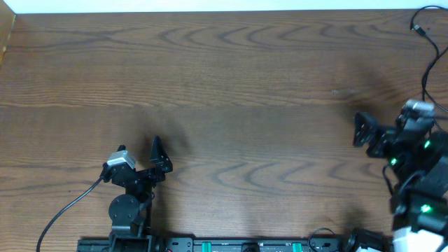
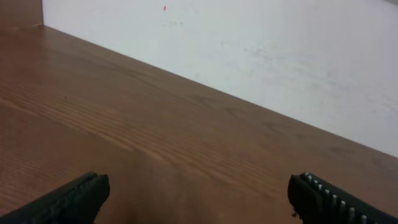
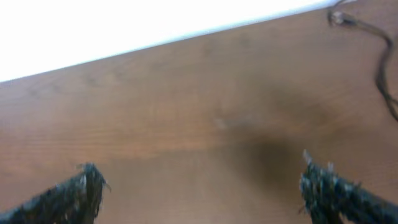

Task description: Untangle cables

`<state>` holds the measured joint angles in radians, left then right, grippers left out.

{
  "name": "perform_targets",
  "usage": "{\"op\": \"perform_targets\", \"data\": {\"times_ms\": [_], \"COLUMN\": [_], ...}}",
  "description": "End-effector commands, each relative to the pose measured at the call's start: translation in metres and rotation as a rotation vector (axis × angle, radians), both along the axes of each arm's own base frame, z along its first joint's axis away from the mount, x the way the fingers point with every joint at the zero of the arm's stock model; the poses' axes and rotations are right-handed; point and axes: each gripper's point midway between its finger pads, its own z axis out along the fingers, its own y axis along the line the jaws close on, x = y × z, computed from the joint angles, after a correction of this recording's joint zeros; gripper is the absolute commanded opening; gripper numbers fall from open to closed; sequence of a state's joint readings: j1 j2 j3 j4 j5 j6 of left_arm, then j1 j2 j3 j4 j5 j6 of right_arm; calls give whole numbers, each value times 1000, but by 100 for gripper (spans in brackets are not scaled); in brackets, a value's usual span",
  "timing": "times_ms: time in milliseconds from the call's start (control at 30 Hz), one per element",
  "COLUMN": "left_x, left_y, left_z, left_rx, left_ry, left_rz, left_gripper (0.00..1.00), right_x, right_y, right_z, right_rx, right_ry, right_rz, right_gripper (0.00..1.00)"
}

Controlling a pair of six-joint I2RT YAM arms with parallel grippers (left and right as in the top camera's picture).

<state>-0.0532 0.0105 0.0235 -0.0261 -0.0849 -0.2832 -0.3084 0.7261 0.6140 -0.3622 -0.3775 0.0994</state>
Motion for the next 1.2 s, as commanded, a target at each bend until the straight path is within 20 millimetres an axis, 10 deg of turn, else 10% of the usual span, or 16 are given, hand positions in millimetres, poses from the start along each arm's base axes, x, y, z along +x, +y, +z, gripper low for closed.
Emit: {"op": "perform_targets", "data": {"times_ms": [0,433,1167], "left_x": [-1,-1,-1], "left_y": [6,6,6], "left_z": [-18,-18,-18], "left_rx": [22,22,22], "left_ry": [54,54,54], "left_rz": [28,28,28], "left_gripper": [97,97,97], "right_x": [-9,-32,-42], "right_y": [21,28,50], "right_z": [-22,-86,-58], "right_rx": [109,66,-216], "right_ry": [-83,-233,-387], "right_rz": [54,-24,69], "right_gripper": [99,99,99]}}
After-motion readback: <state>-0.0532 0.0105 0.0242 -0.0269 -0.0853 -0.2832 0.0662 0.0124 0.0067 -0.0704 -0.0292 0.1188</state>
